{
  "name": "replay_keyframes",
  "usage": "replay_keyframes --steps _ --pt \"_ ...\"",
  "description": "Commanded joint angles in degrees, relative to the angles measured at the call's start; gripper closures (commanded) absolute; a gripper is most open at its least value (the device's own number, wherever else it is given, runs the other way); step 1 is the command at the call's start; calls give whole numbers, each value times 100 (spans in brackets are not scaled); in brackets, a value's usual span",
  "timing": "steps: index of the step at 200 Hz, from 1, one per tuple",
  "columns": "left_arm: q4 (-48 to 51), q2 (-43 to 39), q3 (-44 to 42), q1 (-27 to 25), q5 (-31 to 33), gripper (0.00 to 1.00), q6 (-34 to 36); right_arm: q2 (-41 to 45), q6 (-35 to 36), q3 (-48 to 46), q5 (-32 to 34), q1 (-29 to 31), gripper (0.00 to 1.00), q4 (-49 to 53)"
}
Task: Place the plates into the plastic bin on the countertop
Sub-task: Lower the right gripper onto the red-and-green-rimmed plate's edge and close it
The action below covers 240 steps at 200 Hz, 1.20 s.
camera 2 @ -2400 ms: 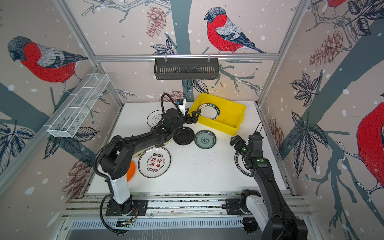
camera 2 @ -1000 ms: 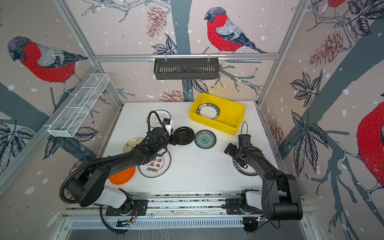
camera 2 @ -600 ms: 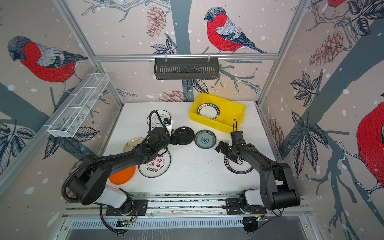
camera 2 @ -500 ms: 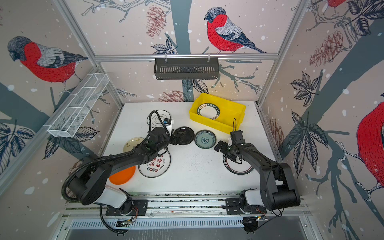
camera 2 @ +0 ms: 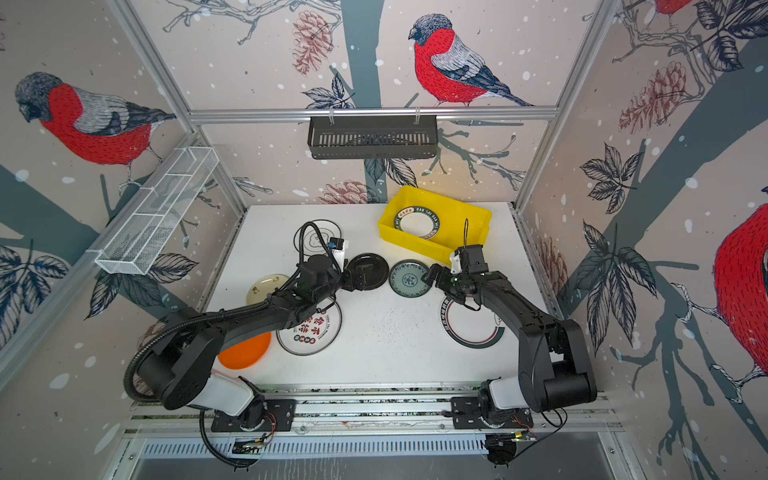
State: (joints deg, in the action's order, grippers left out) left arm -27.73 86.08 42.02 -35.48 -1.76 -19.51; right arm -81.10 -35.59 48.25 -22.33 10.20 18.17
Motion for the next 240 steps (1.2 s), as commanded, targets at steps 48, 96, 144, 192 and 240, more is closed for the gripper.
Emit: replay_keyframes --steps 48,96,144,192,240 --pt "245 321 299 -534 -754 3 244 1031 369 -310 2257 -1122 0 1715" --pt "-115 685 372 -793 -1415 3 -174 1293 308 -572 2635 -2006 0 1811" --pt "-154 686 389 -881 -1378 3 -126 961 659 -676 2220 -2462 0 1383" --pt "146 697 628 -875 -1075 3 208 315 785 -711 1704 -2716 0 1251" --pt "118 800 633 -872 -1125 3 110 325 833 -1092 494 -2655 0 828"
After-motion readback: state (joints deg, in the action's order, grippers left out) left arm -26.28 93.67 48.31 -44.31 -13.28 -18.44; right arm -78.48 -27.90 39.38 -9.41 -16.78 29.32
